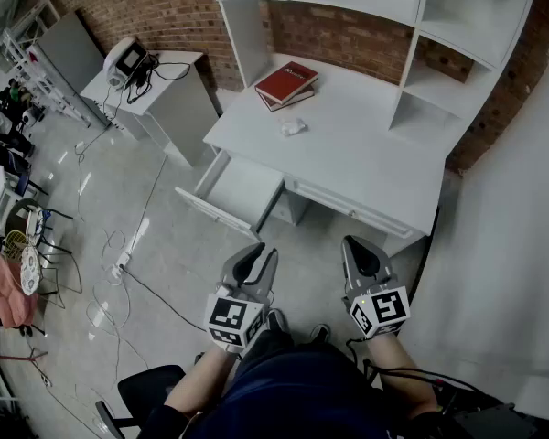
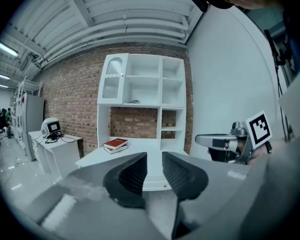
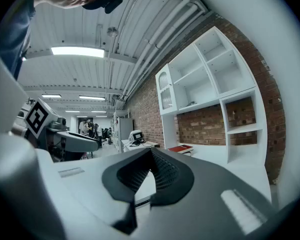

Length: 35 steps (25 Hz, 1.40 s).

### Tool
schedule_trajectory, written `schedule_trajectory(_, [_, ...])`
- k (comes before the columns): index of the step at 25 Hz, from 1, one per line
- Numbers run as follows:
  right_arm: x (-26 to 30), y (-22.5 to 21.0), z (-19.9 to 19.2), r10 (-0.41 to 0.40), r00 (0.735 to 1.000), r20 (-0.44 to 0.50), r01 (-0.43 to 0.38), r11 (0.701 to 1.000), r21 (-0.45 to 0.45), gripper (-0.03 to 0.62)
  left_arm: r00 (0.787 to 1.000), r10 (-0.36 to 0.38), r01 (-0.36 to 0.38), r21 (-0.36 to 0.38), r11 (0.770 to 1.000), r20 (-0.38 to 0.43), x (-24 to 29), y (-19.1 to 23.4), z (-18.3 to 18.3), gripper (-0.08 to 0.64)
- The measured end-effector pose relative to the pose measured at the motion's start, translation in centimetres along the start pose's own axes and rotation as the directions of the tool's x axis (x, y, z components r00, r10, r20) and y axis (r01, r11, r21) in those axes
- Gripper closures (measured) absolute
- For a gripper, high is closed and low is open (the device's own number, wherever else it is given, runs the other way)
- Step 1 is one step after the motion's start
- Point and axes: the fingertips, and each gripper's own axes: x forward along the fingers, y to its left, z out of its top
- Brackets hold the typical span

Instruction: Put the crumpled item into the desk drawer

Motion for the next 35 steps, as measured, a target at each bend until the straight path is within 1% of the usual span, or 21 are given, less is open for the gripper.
schedule_trajectory(4, [0.2, 1.6, -0.4, -0.01, 1.0, -0.015, 0.01, 1.0, 0.003, 0.591, 1.0, 0.007, -0.007, -0.019, 1.0, -0.001, -1.8, 1.7, -0.8, 0.456])
schedule_trajectory(6, [0.7, 2.3, -0.1, -0.017, 1.0, -0.01, 0.017, 1.0, 0.006, 0.591, 1.0, 0.023, -0.023, -0.028, 0.999, 0.001, -2.5, 3.2, -0.7, 0.456])
schedule_trajectory(10, [2.2, 2.9, 0.8, -0.051, 0.999, 0.004, 0.051, 0.999, 0.002, 0.591, 0.998, 0.046, -0.046, -0.007, 0.999, 0.044, -3.3, 6.5, -0.6, 0.456])
schedule_trajectory(18, [6.2, 4.9, 1.2, -0.124, 0.992, -0.026, 0.123, 0.992, -0.034, 0.591, 0.997, 0.039, -0.036, -0.042, 0.998, 0.07, -3.9, 13.7, -1.0, 0.456])
schedule_trajectory(21, [7.5, 5.5, 1.2, -0.153, 0.987, -0.04, 0.151, 0.987, -0.056, 0.591, 0.996, 0.026, -0.025, -0.009, 1.0, 0.08, -3.9, 15.8, -0.9, 0.456])
schedule_trajectory(23, [8.1, 5.8, 1.2, -0.178, 0.983, -0.048, 0.175, 0.983, -0.063, 0.589, 0.997, 0.012, -0.013, 0.006, 1.0, 0.081, -4.0, 16.9, -1.1, 0.456])
schedule_trajectory(27, [8.7, 6.4, 1.1, -0.217, 0.974, -0.065, 0.212, 0.974, -0.077, 0.589, 0.997, 0.001, 0.0, -0.014, 1.0, 0.076, -4.3, 19.2, -1.9, 0.456])
schedule_trajectory(30, [9.3, 6.7, 1.1, -0.225, 0.971, -0.079, 0.218, 0.972, -0.092, 0.589, 0.997, 0.0, 0.003, -0.033, 0.999, 0.082, -4.2, 20.3, -2.1, 0.456])
schedule_trajectory(35, [10.7, 6.7, 0.9, -0.22, 0.97, -0.102, 0.21, 0.972, -0.103, 0.589, 0.996, -0.014, 0.02, -0.062, 0.998, 0.086, -2.7, 21.0, -2.2, 0.456])
